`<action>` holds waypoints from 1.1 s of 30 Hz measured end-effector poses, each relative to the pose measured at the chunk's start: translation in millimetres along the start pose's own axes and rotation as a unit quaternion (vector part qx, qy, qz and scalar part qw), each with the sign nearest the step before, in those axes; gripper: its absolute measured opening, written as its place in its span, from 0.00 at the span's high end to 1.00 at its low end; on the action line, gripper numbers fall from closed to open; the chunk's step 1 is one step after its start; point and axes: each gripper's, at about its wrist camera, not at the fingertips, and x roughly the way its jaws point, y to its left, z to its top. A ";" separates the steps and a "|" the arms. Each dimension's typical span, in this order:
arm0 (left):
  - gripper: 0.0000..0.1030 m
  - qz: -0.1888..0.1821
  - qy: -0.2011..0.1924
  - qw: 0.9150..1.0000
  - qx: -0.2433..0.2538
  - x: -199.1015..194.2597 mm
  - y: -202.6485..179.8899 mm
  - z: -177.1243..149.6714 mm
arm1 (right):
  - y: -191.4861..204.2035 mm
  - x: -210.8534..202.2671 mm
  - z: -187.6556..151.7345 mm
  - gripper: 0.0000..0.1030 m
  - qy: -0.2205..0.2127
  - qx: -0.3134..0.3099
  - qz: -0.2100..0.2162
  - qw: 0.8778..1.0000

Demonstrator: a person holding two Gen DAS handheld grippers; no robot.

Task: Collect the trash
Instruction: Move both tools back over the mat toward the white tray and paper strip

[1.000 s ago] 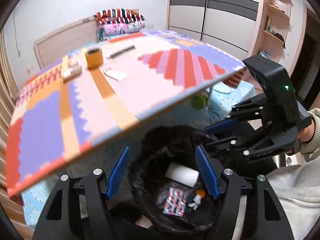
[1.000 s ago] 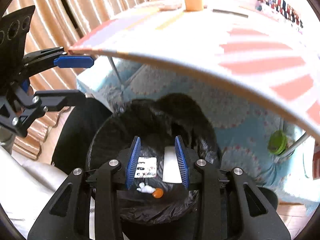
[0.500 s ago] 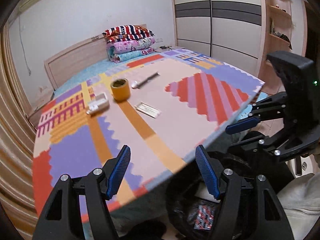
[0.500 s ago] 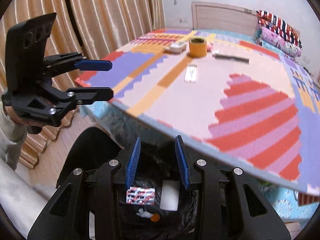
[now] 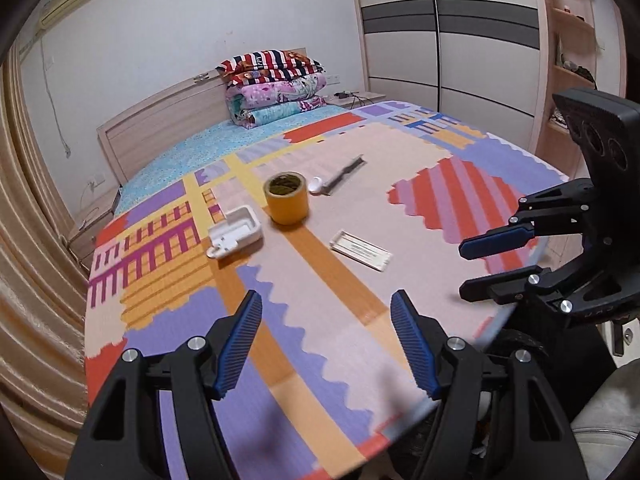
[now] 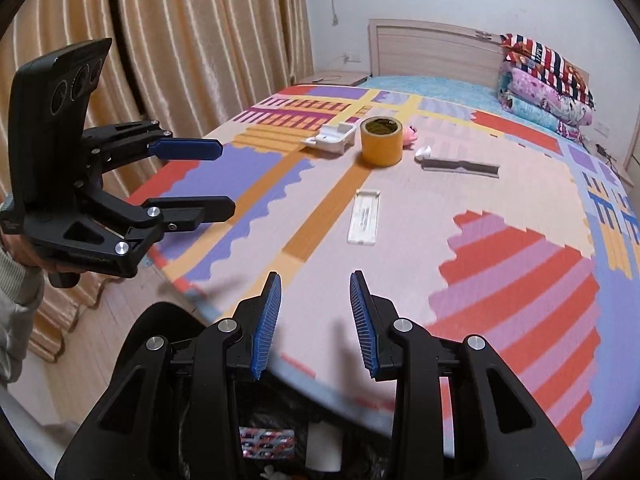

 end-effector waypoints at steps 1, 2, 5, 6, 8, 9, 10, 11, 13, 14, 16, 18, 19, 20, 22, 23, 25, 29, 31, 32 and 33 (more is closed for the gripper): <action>0.37 0.002 -0.001 1.000 0.000 2.8 3.7 2.4 | -0.8 4.1 3.0 0.65 0.001 0.001 -0.003 1.000; 0.37 0.003 -0.001 1.000 -0.002 4.5 6.5 3.9 | -1.5 7.5 5.5 0.65 0.001 0.002 -0.005 1.000; 0.37 0.007 -0.002 1.000 -0.006 13.6 18.2 11.8 | -3.0 14.7 11.3 0.65 0.002 0.005 -0.009 1.000; 0.37 0.008 -0.001 1.000 -0.006 15.9 20.8 12.9 | -4.4 18.0 13.8 0.65 0.003 0.008 -0.009 1.000; 0.37 0.010 0.002 1.000 -0.007 20.9 25.3 15.9 | -7.1 23.4 17.9 0.65 0.004 0.013 -0.012 1.000; 0.37 0.006 0.003 1.000 -0.009 24.3 28.4 17.7 | -7.5 25.7 19.5 0.65 0.004 0.014 -0.014 1.000; 0.37 0.005 0.004 1.000 -0.013 28.7 32.5 19.4 | -8.5 27.6 20.8 0.65 0.004 0.015 -0.015 1.000; 0.38 0.007 0.006 1.000 -0.016 31.6 35.8 19.9 | -10.0 29.8 22.3 0.65 0.005 0.018 -0.016 1.000; 0.38 0.009 0.014 1.000 -0.026 41.4 44.5 22.0 | -11.6 33.2 24.1 0.65 0.005 0.022 -0.018 1.000; 0.38 0.008 0.014 0.999 -0.029 46.0 48.8 23.5 | -12.3 36.0 25.3 0.65 0.007 0.023 -0.020 1.000; 0.38 0.009 0.018 0.999 -0.033 53.5 54.4 25.7 | -13.6 41.5 28.7 0.65 0.009 0.024 -0.022 0.999; 0.38 0.012 0.021 0.999 -0.028 62.0 57.6 28.8 | -14.1 47.5 31.2 0.65 0.014 0.024 -0.028 0.999; 0.38 0.014 0.023 0.999 -0.026 66.6 59.6 30.2 | -14.6 49.9 32.5 0.65 0.015 0.024 -0.030 0.999; 0.38 0.014 0.025 0.999 -0.025 69.7 61.2 31.1 | -15.5 53.1 33.8 0.65 0.018 0.027 -0.030 0.999; 0.40 0.014 0.030 0.999 -0.024 77.9 64.9 33.3 | -15.9 57.3 35.2 0.65 0.021 0.030 -0.033 0.999; 0.43 0.014 0.032 0.999 -0.021 82.5 65.9 34.5 | -15.8 59.4 35.9 0.65 0.022 0.030 -0.035 0.999; 0.44 0.011 0.035 0.999 -0.018 89.1 67.8 36.2 | -15.6 62.6 37.4 0.65 0.024 0.031 -0.037 0.999; 0.46 0.013 0.048 0.999 -0.018 105.4 73.4 37.1 | -14.3 70.2 38.9 0.65 0.028 0.026 -0.051 0.998; 0.51 0.014 0.054 0.998 -0.020 111.5 75.6 37.4 | -14.6 75.3 38.6 0.65 0.035 0.025 -0.057 0.997; 0.52 0.015 0.057 0.998 -0.019 114.9 76.7 37.6 | -13.2 75.9 38.8 0.65 0.034 0.019 -0.063 0.997; 0.53 0.016 0.059 0.998 -0.020 116.9 77.5 37.6 | -12.0 76.2 39.1 0.65 0.035 0.015 -0.067 0.997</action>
